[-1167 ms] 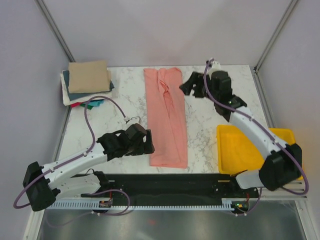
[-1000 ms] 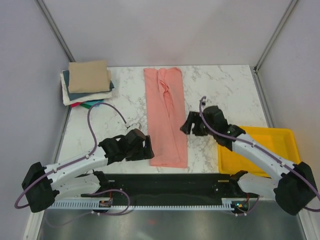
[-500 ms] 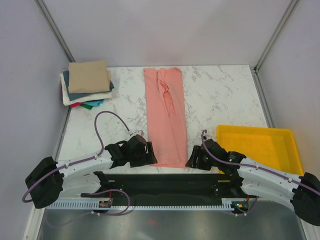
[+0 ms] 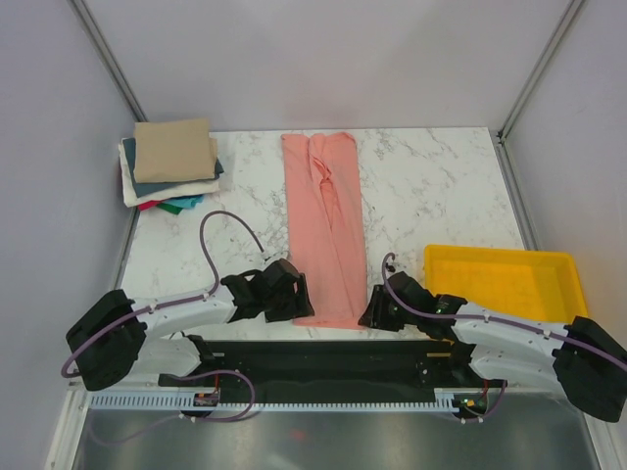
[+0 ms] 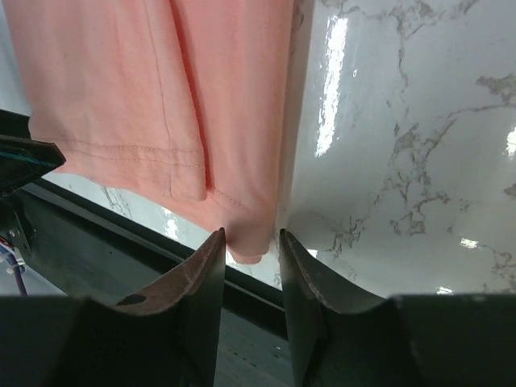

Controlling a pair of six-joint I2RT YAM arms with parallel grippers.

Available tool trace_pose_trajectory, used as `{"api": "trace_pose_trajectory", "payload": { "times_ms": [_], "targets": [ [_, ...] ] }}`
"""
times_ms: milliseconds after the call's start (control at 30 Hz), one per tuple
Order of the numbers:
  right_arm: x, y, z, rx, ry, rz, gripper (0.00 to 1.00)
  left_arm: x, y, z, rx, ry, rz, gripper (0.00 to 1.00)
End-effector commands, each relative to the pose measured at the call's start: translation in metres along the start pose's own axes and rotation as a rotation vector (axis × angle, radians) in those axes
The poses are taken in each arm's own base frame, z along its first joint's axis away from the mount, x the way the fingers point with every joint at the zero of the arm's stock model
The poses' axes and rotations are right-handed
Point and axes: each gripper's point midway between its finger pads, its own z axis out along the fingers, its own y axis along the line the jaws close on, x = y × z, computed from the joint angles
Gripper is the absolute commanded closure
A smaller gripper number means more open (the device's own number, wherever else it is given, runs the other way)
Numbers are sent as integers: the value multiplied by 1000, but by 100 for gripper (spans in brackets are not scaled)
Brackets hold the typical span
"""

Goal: Fold and stack the t-shirts
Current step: Fold the tshirt

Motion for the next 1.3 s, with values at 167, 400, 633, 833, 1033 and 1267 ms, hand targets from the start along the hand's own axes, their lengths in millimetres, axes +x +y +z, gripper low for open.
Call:
{"api": "trace_pose_trajectory", "payload": {
  "times_ms": [167, 400, 633, 833, 1033, 1267],
  "targets": [
    [4, -7, 7, 34, 9, -43, 74, -8, 3, 15, -50, -43, 37, 50],
    [-3, -20, 5, 67, -59, -25, 100, -7, 6, 6, -35, -55, 32, 82],
    [6, -34, -1, 77, -55, -8, 100, 15, 27, -13, -12, -24, -51, 75],
    [9, -35, -1, 71, -49, -7, 100, 22, 32, -15, -8, -10, -69, 44],
    [8, -34, -1, 66, -46, -13, 100, 10, 13, -20, 31, -47, -60, 37],
    [10, -36, 0, 66, -46, -12, 100, 10, -5, -8, 71, -29, -44, 47]
  ]
}}
